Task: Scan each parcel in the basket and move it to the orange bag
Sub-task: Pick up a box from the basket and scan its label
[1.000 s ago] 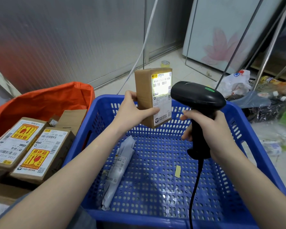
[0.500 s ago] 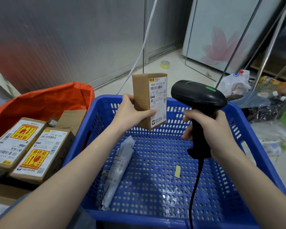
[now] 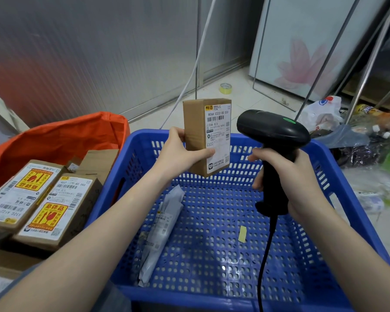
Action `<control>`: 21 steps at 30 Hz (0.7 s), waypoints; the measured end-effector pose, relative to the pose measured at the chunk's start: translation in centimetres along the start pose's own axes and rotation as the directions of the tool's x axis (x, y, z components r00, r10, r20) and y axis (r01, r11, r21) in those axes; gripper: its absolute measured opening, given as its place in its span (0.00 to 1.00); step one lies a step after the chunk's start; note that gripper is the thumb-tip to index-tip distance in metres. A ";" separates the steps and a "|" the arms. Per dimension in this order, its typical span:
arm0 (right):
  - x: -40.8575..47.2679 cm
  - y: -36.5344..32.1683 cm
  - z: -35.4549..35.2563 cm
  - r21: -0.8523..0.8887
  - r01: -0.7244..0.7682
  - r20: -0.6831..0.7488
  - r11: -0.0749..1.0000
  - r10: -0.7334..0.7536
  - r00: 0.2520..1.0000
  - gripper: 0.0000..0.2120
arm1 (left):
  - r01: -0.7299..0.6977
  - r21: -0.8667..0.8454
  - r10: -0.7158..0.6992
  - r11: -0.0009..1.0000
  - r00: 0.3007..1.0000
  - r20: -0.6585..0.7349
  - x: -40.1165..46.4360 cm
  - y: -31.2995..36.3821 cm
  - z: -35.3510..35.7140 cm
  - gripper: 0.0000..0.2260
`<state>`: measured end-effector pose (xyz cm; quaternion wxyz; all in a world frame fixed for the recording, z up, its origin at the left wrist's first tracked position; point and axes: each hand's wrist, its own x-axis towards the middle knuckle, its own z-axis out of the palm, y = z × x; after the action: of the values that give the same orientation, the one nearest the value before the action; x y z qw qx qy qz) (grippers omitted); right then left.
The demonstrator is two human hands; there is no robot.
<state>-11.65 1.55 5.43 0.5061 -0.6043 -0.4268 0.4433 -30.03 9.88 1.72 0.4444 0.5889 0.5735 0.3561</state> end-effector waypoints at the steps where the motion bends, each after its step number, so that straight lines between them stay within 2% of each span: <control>1: 0.0 0.0 0.0 0.009 0.001 0.007 1.000 -0.001 1.000 0.06 | 0.000 -0.006 0.000 1.000 1.000 -0.001 0.0 0.0 0.0 0.27; 10: -0.3 0.1 0.7 0.055 -0.003 0.142 0.999 -0.005 0.990 0.12 | -0.071 -0.109 0.061 0.992 0.993 -0.099 -0.6 1.4 -1.9 0.25; 16: -1.1 -1.5 3.5 0.058 0.012 0.246 0.998 -0.026 0.969 0.23 | -0.095 -0.183 0.059 0.978 0.980 -0.192 -2.0 2.3 -6.1 0.25; 18: -1.3 -2.0 5.1 0.058 0.018 0.262 0.998 -0.033 0.964 0.21 | -0.094 -0.128 0.063 0.987 0.972 -0.225 -2.7 2.1 -8.4 0.25; 21: -1.7 -2.7 8.2 0.086 0.012 0.280 0.996 -0.036 0.959 0.12 | -0.085 -0.023 0.076 0.996 0.958 -0.277 -3.9 1.0 -13.1 0.22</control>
<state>-20.15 2.19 7.49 0.4706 -0.5084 -0.4827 0.5358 -42.18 7.55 7.66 0.3552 0.5486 0.5992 0.4624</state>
